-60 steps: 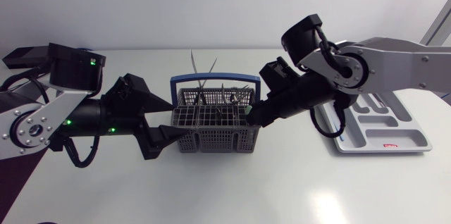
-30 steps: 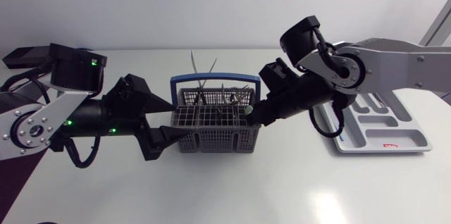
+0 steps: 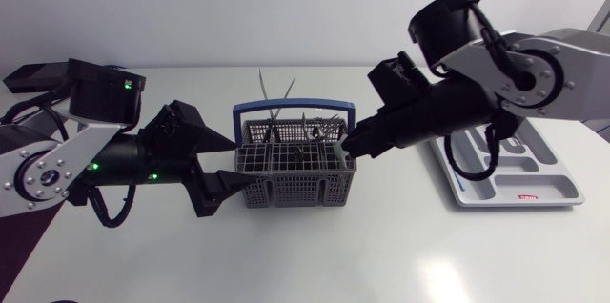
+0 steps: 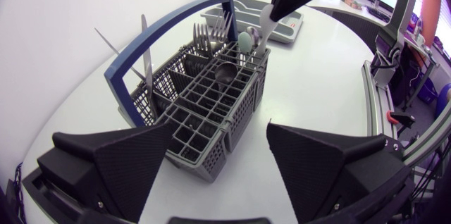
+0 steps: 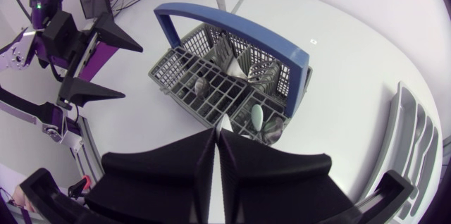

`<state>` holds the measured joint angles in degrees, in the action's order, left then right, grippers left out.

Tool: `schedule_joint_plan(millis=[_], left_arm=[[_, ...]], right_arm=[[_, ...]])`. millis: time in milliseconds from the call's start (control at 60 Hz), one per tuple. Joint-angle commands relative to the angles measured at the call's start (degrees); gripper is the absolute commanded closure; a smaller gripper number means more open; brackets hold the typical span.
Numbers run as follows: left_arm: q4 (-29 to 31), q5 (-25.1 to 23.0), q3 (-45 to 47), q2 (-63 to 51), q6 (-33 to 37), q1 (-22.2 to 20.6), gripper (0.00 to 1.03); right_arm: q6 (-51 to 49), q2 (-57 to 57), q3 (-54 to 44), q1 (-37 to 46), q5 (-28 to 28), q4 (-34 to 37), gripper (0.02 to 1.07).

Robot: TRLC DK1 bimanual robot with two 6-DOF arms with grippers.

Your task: Sort the cutlery from the basket into the organizer compartments.

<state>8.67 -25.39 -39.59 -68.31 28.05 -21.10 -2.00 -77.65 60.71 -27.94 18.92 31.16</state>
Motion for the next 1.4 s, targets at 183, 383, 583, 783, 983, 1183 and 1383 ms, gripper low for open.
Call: schedule_joint_plan(millis=[183, 383, 583, 783, 983, 1183, 1383], left_arm=[[-0.4, 0.4, -0.9, -0.9, -1.0, -0.8, 0.11], [-0.5, 0.4, -1.0, -1.0, -0.9, -0.8, 0.11], [-0.8, 0.8, -0.7, -1.1, -0.6, -0.9, 0.11], [-0.9, 1.7, -1.3, -1.5, -0.5, -1.4, 0.11], [-0.8, 2.8, -2.5, -1.6, -0.5, -2.3, 0.11], [-0.3, 3.7, -3.6, -2.0, -0.5, -3.3, 0.1], [0.3, 5.4, -4.4, -2.0, -0.8, -5.3, 0.1]], right_arm=[[-0.5, 5.2, 4.2, 2.2, 5.5, 5.6, 0.98], [-0.4, 9.0, 5.0, 4.7, 9.3, 8.1, 0.98], [-9.9, 13.7, 5.4, 15.4, 10.0, 14.7, 0.98], [-21.2, 15.0, 0.9, 30.6, 7.4, 16.4, 0.98], [-29.4, 13.6, -5.8, 42.1, 1.5, 11.6, 0.98], [-36.1, 11.1, -11.2, 51.1, -2.3, 4.8, 0.98], [-40.3, 5.5, -14.6, 56.8, -5.3, -3.7, 0.98]])
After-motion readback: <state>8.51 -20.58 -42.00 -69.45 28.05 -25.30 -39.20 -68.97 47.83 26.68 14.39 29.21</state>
